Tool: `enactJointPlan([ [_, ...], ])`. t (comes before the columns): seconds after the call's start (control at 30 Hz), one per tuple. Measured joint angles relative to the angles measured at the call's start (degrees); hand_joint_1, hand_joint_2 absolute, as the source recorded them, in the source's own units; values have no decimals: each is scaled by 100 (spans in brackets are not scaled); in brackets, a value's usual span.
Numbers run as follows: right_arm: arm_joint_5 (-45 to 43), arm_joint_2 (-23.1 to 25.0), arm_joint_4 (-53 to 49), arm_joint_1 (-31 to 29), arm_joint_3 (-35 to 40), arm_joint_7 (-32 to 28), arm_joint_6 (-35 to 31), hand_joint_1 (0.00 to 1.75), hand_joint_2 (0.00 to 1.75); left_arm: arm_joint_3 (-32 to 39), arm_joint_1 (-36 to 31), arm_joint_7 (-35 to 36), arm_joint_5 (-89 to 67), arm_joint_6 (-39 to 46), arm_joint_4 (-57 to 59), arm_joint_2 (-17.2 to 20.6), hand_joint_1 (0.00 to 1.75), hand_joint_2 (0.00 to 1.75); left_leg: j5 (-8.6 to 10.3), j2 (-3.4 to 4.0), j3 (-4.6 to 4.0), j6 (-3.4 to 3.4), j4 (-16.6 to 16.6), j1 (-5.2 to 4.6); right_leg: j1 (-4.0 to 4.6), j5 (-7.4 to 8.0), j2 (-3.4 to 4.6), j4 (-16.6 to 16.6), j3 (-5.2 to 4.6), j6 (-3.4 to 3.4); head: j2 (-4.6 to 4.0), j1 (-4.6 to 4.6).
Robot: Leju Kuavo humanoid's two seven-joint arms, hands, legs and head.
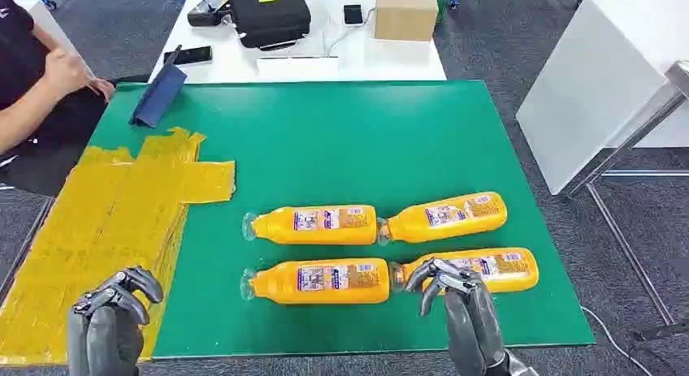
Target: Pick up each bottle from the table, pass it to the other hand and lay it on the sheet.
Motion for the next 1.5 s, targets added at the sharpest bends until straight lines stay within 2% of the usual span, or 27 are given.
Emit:
enactJointPlan([
  [0.2, 584, -46, 11, -17, 57, 912, -188, 0, 175, 2, 53, 140, 0, 48, -4, 0, 0, 0, 0, 0, 0, 0, 0, 0, 0, 0, 0, 0, 7, 0, 0, 0],
  [0.27, 951, -118, 72, -118, 146, 1340, -31, 0, 175, 4, 51, 205, 19, 26, -7, 2, 0, 0, 3, 1, -1, 0, 0, 0, 0, 5, 0, 1, 49, -2, 0, 0],
  [0.33, 1526, -179, 245, -368, 278, 1907, 222, 0, 175, 7, 30, 280, 74, -64, -7, 22, 0, 0, 6, 8, 4, -1, 0, 0, 0, 8, 2, 1, 55, -4, 0, 0],
  [0.4, 1929, -199, 531, -662, 413, 2207, 422, 0, 175, 0, -32, 328, 124, -111, -7, 50, 0, 0, 11, 9, 8, 4, 0, 0, 0, 9, 6, 1, 49, -4, 0, 0],
  [0.47, 2081, -201, 724, -904, 507, 2319, 556, 0, 175, -9, -58, 345, 179, -125, -7, 72, 0, 0, 10, 7, 19, 5, 0, 0, 0, 5, 5, 1, 19, -6, 0, 2],
  [0.7, 2434, -332, 1312, -1519, 857, 2592, 1041, 0, 175, -18, -62, 293, 295, -227, 28, 183, 0, 0, 13, 8, 16, 5, 0, 0, 0, 9, 6, 1, 67, -3, 0, 0],
  [1.13, 2836, -455, 2198, -2558, 1589, 3130, 1681, 0, 175, -68, -280, 330, 376, -420, 192, 262, 0, 0, 15, 9, 14, 7, 0, 0, 0, 11, 6, 2, 66, -4, 0, 0],
  [1.5, 2946, -468, 2942, -2910, 2017, 3204, 1766, 0, 175, -98, -428, 385, 420, -498, 306, 269, 0, 0, 15, 7, 9, 7, 0, 0, 0, 11, 5, 2, 64, -3, 0, 0],
])
